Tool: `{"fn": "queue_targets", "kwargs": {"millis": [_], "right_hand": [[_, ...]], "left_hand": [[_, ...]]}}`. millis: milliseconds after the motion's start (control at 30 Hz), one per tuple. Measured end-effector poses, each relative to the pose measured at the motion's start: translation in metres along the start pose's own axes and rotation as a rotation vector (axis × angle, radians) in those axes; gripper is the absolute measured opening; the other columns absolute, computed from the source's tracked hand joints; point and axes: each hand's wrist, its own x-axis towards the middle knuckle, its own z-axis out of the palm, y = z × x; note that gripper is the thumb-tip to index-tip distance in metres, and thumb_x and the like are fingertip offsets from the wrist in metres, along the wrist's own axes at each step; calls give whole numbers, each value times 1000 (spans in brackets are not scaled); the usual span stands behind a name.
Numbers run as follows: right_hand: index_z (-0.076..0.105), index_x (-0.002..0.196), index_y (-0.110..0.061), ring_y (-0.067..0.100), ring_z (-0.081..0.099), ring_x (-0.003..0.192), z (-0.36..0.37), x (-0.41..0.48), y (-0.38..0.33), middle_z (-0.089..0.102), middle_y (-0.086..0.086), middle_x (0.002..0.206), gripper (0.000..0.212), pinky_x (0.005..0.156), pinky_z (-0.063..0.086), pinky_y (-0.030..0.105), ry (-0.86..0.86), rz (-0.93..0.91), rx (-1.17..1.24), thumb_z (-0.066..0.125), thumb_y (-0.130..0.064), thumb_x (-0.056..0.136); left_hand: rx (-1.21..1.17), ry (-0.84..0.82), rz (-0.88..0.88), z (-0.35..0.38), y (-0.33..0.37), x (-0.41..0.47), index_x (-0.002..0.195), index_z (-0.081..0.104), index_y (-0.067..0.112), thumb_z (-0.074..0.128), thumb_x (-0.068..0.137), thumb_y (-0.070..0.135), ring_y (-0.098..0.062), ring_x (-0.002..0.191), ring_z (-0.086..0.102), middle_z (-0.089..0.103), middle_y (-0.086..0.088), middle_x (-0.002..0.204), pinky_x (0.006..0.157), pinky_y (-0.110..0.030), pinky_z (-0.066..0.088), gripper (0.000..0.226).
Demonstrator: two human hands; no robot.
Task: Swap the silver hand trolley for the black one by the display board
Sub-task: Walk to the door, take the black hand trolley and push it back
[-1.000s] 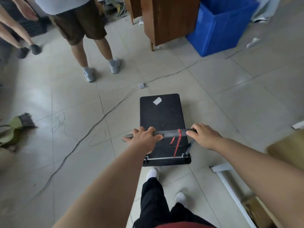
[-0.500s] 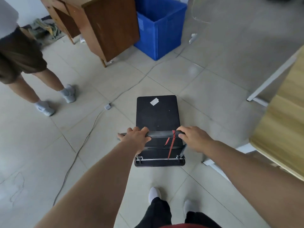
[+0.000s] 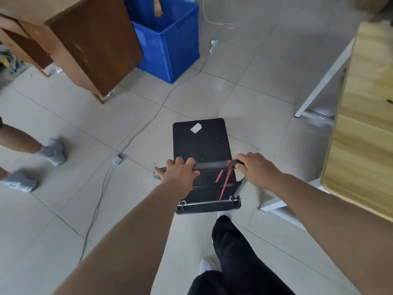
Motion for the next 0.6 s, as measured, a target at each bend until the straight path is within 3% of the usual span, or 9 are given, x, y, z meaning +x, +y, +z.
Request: {"fn": "queue_targets", "kwargs": {"millis": [167,333,600], "right_hand": [[52,121,-18,29,52,95,-10,43,14,62,10,102,32,82,47,37,126,-22,-30,34,-33,100],[54,119,-18,26,54,89,-29,101,21,63,7,99,33,78,46,36,199,-8,-22,32,-33,99],[54,119,-19,24,45,84,-72,180,31,61,8,98,32,75,41,35,152,85,16,32,-32,99]], "left_hand": [[14,-23,85,-28,-4,66,122,44,27,33,101,43,-29,117,43,50,-4,123,107,-59,27,28],[57,0,155,-60,-10,129,124,44,25,33,102,42,-28,114,46,52,-4,123,105,-48,32,30],[64,-59,179,-106,-9,221,122,45,29,33,101,42,-28,111,46,53,-3,118,104,-47,32,27]]}}
